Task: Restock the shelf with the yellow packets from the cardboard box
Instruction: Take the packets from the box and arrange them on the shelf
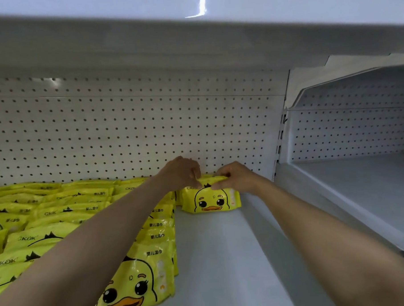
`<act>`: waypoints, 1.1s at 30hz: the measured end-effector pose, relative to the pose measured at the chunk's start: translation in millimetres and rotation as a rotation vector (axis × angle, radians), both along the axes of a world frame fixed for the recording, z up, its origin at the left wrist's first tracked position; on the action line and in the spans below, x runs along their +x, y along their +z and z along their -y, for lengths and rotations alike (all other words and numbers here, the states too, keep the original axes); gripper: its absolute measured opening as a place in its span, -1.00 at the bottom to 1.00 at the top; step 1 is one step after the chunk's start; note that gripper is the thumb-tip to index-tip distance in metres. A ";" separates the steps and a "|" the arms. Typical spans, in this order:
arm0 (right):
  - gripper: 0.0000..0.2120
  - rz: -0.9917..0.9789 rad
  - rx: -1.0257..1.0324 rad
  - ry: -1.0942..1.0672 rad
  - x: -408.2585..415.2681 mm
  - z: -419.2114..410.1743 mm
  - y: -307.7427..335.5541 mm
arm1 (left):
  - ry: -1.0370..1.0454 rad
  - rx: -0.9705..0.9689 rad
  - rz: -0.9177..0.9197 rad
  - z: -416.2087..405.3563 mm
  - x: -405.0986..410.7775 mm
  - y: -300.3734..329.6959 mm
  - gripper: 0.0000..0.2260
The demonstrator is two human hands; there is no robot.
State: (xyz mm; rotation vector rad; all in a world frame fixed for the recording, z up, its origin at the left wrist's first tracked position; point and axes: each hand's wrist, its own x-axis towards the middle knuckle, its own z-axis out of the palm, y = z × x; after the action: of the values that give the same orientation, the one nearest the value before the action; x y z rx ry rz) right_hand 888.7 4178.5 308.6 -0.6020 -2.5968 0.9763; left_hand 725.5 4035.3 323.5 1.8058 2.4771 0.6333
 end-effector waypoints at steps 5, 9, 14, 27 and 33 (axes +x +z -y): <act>-0.63 -0.056 0.048 -0.082 -11.8 -0.8 -21.7 | 0.183 -0.030 -0.056 -3.6 -6.4 -10.0 -0.80; -0.49 0.012 0.117 -0.063 -14.3 -0.6 -25.2 | 0.227 -0.009 -0.019 -3.6 -10.8 -18.0 -0.83; -0.50 0.038 0.287 -0.119 -18.1 -0.8 -29.0 | 0.254 -0.149 -0.176 3.2 4.0 -21.3 -0.38; -0.39 0.262 0.631 -0.146 -17.3 24.4 -8.6 | 0.363 -0.077 -0.312 22.0 24.2 -19.2 -0.44; -0.45 0.233 0.698 -0.058 -31.5 98.4 35.8 | 0.436 0.045 -0.241 114.1 14.3 13.6 -0.47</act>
State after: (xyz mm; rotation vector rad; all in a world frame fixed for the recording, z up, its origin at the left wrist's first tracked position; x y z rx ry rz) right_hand 857.2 4080.1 344.4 -0.6096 -2.8378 -0.0569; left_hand 739.8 3921.2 337.1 1.4303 3.0794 0.5066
